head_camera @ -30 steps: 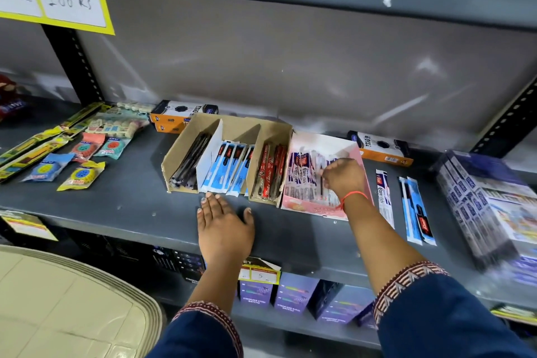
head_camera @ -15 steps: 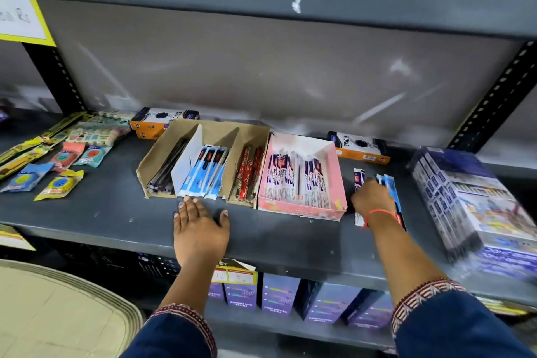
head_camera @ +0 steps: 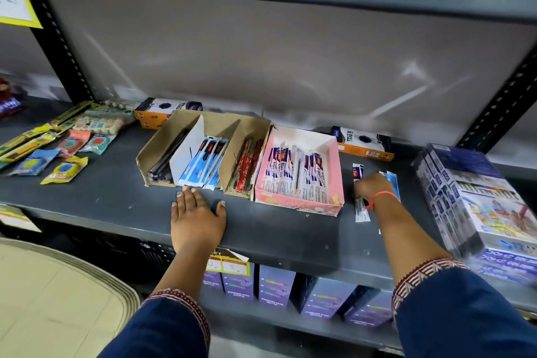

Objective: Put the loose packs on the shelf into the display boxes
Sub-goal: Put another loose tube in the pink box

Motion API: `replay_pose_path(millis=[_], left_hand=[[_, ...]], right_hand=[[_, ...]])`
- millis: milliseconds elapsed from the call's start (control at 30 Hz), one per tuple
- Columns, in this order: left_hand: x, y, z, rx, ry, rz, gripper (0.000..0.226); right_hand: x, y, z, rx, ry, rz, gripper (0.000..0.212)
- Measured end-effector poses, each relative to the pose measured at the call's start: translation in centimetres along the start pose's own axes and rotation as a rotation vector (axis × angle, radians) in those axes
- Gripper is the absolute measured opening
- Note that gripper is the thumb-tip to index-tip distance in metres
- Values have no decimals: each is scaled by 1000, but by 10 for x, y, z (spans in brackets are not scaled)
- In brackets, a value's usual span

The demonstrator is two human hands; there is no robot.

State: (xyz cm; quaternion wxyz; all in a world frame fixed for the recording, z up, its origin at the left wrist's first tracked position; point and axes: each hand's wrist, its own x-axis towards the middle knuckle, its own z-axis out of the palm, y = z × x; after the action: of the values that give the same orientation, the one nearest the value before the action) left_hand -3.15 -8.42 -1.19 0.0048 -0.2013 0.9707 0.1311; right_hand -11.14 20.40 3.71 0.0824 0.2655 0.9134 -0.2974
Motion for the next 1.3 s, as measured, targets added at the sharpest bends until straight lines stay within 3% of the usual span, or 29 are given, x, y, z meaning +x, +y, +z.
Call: replay_pose_path(millis=[233, 433, 533, 767, 900, 1100, 1300], left_hand=[[-20, 24, 3, 11, -91, -41, 76], [-40, 51, 9, -16, -121, -25, 73], [-44, 60, 13, -19, -114, -23, 72], [-45, 61, 18, -31, -82, -14, 72], [-43, 61, 16, -7, -93, 2, 72], [-41, 59, 15, 23, -116, 30, 72], [-42, 56, 17, -9, -77, 87, 72]], right_hand=[[-8, 1, 1, 25, -18, -51, 34], [-7, 12, 2, 193, -41, -34, 25], [-4, 17, 3, 346, -41, -30, 7], [-27, 22, -2, 840, -25, -61, 26], [-61, 14, -10, 1038, -36, -88, 26], [-118, -8, -6, 1068, -271, -195, 19], [-146, -19, 12, 1063, -373, -232, 22]])
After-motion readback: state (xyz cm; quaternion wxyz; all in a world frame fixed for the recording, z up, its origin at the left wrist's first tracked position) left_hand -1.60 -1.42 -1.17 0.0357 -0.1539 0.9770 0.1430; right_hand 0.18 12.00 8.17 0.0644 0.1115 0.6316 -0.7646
